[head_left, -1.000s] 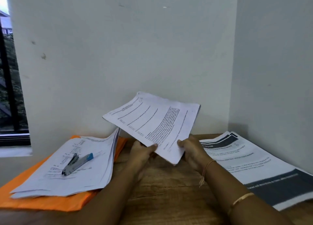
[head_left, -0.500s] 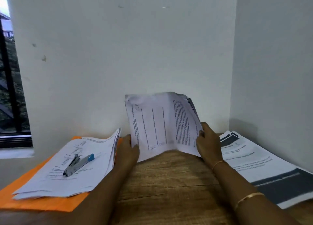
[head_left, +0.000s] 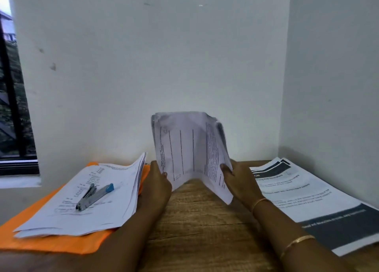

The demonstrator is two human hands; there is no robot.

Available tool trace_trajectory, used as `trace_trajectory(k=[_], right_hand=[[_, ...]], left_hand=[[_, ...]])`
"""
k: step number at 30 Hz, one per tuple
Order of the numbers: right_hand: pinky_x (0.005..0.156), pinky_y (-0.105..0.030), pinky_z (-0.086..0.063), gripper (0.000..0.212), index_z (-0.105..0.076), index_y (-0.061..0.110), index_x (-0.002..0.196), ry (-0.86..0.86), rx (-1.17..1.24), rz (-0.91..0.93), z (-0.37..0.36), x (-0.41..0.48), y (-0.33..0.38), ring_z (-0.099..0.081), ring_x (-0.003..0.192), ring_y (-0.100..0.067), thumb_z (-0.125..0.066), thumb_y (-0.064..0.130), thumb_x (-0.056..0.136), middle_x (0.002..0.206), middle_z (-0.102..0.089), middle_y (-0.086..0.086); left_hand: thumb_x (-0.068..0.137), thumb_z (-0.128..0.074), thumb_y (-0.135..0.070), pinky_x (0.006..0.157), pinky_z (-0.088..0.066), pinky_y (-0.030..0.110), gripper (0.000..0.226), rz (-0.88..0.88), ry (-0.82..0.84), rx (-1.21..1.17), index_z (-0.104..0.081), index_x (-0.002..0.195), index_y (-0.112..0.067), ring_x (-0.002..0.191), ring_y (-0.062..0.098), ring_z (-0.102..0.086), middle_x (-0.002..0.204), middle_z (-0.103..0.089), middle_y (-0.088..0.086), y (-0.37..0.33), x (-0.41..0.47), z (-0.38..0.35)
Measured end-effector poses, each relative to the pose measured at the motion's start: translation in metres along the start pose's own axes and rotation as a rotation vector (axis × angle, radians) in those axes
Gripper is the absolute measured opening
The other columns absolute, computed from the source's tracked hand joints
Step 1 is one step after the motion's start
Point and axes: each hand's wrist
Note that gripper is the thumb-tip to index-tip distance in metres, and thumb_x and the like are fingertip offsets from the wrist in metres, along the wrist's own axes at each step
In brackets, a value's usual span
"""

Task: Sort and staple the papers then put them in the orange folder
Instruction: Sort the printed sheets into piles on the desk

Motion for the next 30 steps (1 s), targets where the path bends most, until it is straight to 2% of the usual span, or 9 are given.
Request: trace_trajectory(k=[4, 8, 10, 16, 20, 22, 24, 27, 30], right_hand=[[0.074, -0.035, -0.054, 0.036, -0.058, 0.005, 0.12, -0.058, 0.112, 0.011, 0.001, -0.001, 0.003, -0.064, 0.096, -0.028, -0.046, 0.032, 0.098, 0.112, -0.066, -0.011], [0.091, -0.033, -0.048, 0.041, -0.048, 0.013, 0.134, 0.201, -0.02, -0.119, -0.004, -0.003, -0.009, -0.057, 0.115, -0.026, -0.046, 0.032, 0.098, 0.13, -0.058, -0.007], [0.095, -0.033, -0.046, 0.042, -0.047, 0.013, 0.136, 0.227, -0.059, -0.152, -0.003, -0.002, -0.013, -0.055, 0.117, -0.026, -0.045, 0.032, 0.099, 0.132, -0.056, -0.007], [0.079, -0.043, -0.051, 0.027, -0.061, 0.003, 0.104, -0.011, -0.142, 0.017, 0.003, 0.001, -0.004, -0.062, 0.088, -0.032, -0.044, 0.024, 0.099, 0.097, -0.068, -0.016], [0.069, -0.034, -0.049, 0.028, -0.059, 0.0, 0.107, -0.168, -0.048, 0.091, 0.011, -0.004, 0.006, -0.062, 0.084, -0.03, -0.044, 0.022, 0.1, 0.095, -0.067, -0.015], [0.07, -0.037, -0.052, 0.03, -0.059, 0.001, 0.109, -0.187, -0.026, 0.097, 0.011, -0.005, 0.007, -0.062, 0.085, -0.031, -0.044, 0.025, 0.099, 0.097, -0.067, -0.016], [0.074, -0.044, -0.055, 0.032, -0.058, 0.001, 0.111, -0.173, -0.042, 0.081, 0.01, -0.006, 0.006, -0.063, 0.085, -0.032, -0.044, 0.027, 0.099, 0.099, -0.067, -0.016], [0.077, -0.044, -0.054, 0.031, -0.058, 0.003, 0.113, -0.133, -0.049, 0.036, 0.01, -0.005, 0.005, -0.063, 0.088, -0.032, -0.043, 0.027, 0.1, 0.102, -0.067, -0.016], [0.083, -0.036, -0.05, 0.029, -0.058, 0.005, 0.117, 0.065, -0.079, -0.096, 0.009, -0.001, -0.002, -0.061, 0.099, -0.03, -0.043, 0.023, 0.1, 0.113, -0.065, -0.015]], left_hand=[[0.094, -0.05, -0.008, 0.088, -0.043, 0.029, 0.034, -0.035, -0.038, -0.064, -0.038, 0.125, -0.009, 0.123, 0.029, -0.048, 0.139, -0.047, 0.01, -0.005, -0.002, 0.001], [0.094, -0.05, -0.008, 0.096, -0.044, 0.034, 0.041, 0.001, 0.089, 0.009, -0.04, 0.133, -0.014, 0.125, 0.025, -0.048, 0.141, -0.046, 0.006, 0.014, 0.0, -0.002], [0.094, -0.05, -0.005, 0.101, -0.04, 0.034, 0.047, 0.015, 0.102, -0.005, -0.036, 0.138, -0.015, 0.13, 0.025, -0.043, 0.145, -0.042, 0.005, 0.017, 0.001, -0.001], [0.094, -0.052, -0.01, 0.085, -0.042, 0.026, 0.035, -0.054, 0.042, 0.007, -0.042, 0.127, -0.012, 0.124, 0.026, -0.049, 0.14, -0.047, 0.007, 0.007, -0.003, 0.0], [0.095, -0.051, -0.012, 0.083, -0.037, 0.017, 0.037, -0.168, -0.037, -0.031, -0.037, 0.13, -0.01, 0.124, 0.025, -0.047, 0.141, -0.045, 0.008, -0.007, -0.004, 0.004], [0.095, -0.05, -0.013, 0.07, -0.036, 0.003, 0.037, -0.204, -0.049, -0.032, -0.036, 0.13, -0.01, 0.122, 0.024, -0.048, 0.14, -0.046, 0.007, -0.008, -0.007, 0.004], [0.096, -0.049, -0.013, 0.061, -0.035, 0.002, 0.038, -0.223, -0.047, -0.034, -0.035, 0.13, -0.01, 0.12, 0.023, -0.049, 0.139, -0.046, 0.007, -0.007, -0.009, 0.004], [0.095, -0.05, -0.01, 0.08, -0.038, 0.014, 0.041, -0.181, -0.04, -0.028, -0.033, 0.132, -0.008, 0.121, 0.024, -0.049, 0.14, -0.045, 0.009, -0.001, -0.004, 0.001], [0.093, -0.051, -0.006, 0.087, -0.033, 0.022, 0.052, -0.021, 0.05, 0.05, -0.028, 0.139, -0.009, 0.125, 0.022, -0.043, 0.144, -0.039, 0.007, 0.007, 0.001, -0.002]])
Point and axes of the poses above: each hand's wrist, its own x-axis towards the middle knuckle, its own z-axis out of the back of the hand, y = z × x
